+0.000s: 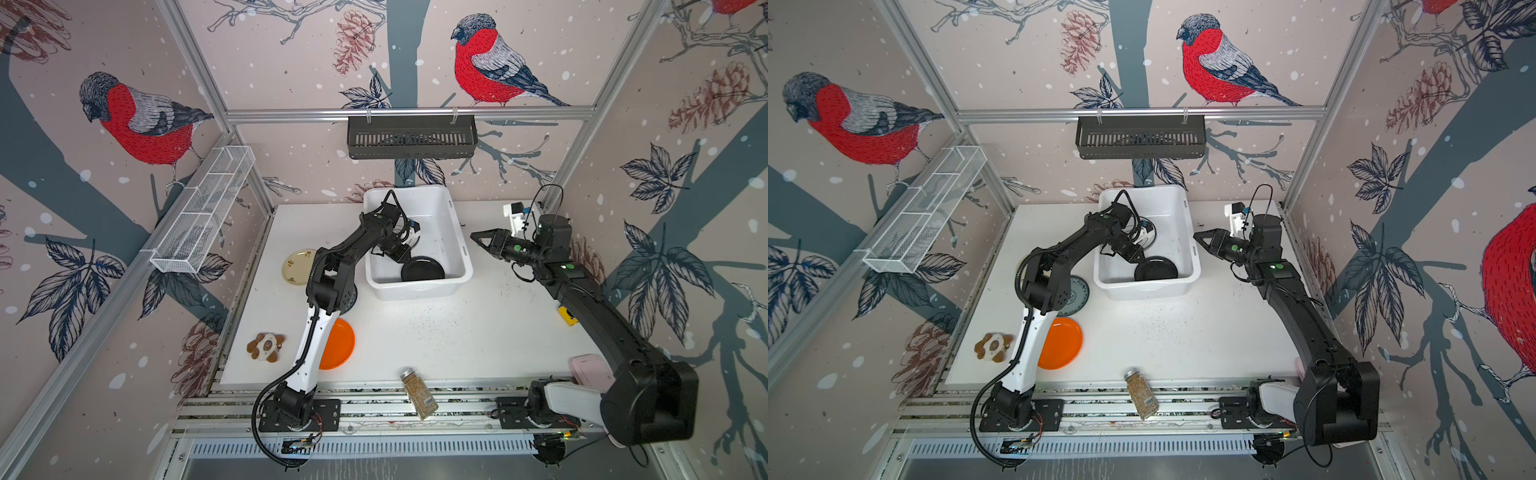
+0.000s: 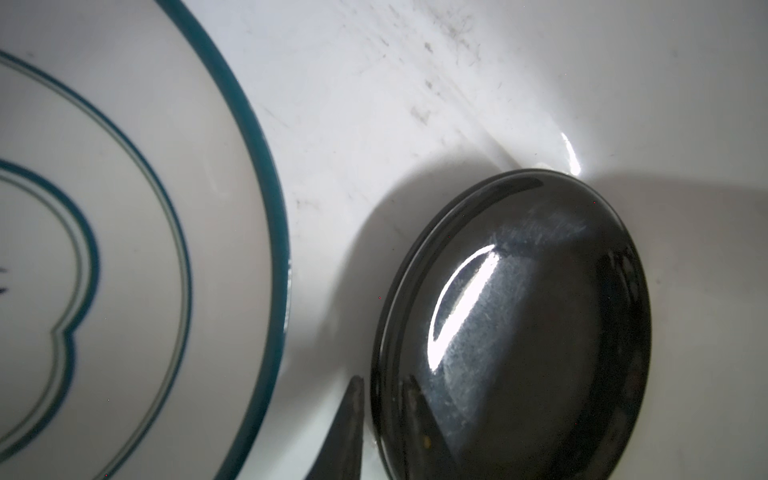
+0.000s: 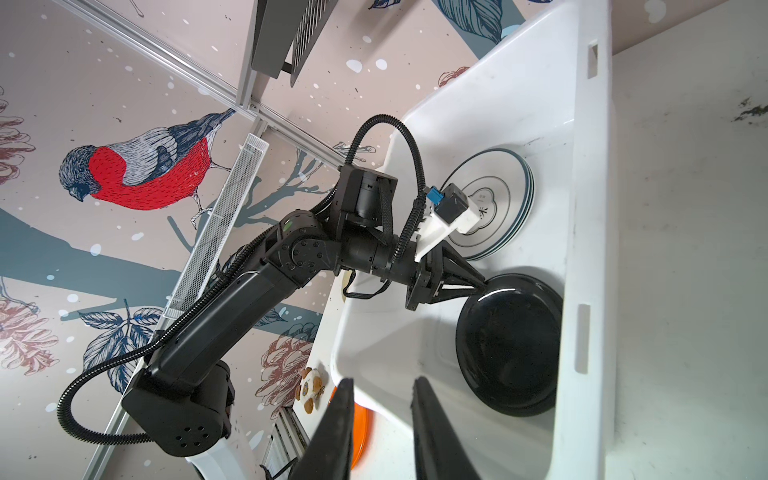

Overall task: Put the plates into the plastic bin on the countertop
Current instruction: 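Lower the black plate into the bin beside the stack, open left gripper, then raise left gripper out of the bin and move toward the cream plate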

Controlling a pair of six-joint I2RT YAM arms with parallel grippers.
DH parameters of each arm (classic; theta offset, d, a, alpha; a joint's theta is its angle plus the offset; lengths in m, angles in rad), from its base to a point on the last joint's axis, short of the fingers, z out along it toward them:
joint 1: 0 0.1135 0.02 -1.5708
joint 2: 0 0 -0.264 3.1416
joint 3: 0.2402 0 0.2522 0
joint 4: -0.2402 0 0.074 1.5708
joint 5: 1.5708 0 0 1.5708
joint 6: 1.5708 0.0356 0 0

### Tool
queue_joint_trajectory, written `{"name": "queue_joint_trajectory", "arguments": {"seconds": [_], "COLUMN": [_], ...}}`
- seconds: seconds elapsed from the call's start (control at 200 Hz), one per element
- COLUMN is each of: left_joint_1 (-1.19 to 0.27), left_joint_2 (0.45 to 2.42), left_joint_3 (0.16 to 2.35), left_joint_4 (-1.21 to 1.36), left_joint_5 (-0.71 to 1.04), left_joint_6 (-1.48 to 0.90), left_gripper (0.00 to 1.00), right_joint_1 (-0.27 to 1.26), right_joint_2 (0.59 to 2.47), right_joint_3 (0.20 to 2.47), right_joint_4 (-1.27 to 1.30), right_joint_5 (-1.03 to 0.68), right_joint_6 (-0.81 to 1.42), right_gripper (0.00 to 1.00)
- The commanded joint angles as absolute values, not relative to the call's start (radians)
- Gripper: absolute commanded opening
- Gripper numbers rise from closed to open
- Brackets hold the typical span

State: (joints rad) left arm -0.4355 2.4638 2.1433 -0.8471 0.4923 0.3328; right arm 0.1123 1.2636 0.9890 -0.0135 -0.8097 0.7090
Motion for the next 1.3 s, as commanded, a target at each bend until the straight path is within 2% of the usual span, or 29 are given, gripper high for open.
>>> {"name": "queue_joint_trajectory", "arguments": {"seconds": [0.0,0.475,0.791,0.921,1.111,1.291], "left_joint_1": [-0.436,-0.44,-0.449,-0.449,-0.451,-0.451], "left_joint_2": [2.462,2.403,2.363,2.332,2.295,2.235], "left_joint_3": [2.142,2.157,2.171,2.172,2.194,2.192], "left_joint_4": [-0.861,-0.872,-0.904,-0.91,-0.932,-0.934], "left_joint_5": [0.486,0.477,0.459,0.45,0.433,0.403], "left_joint_6": [0.353,0.352,0.357,0.362,0.369,0.359], "left_gripper": [0.22,0.41,0.49,0.55,0.58,0.71], "right_joint_1": [0.115,0.12,0.121,0.12,0.12,0.12], "right_joint_2": [1.274,1.262,1.258,1.229,1.224,1.216], "right_joint_3": [0.989,1.0,0.997,0.992,0.98,0.971], "right_joint_4": [0.017,0.01,0.006,0.01,0.033,0.043], "right_joint_5": [-0.808,-0.807,-0.804,-0.801,-0.803,-0.804], "right_joint_6": [0.714,0.715,0.712,0.712,0.722,0.722], "right_gripper": [0.27,0.27,0.27,0.27,0.27,0.27]}}
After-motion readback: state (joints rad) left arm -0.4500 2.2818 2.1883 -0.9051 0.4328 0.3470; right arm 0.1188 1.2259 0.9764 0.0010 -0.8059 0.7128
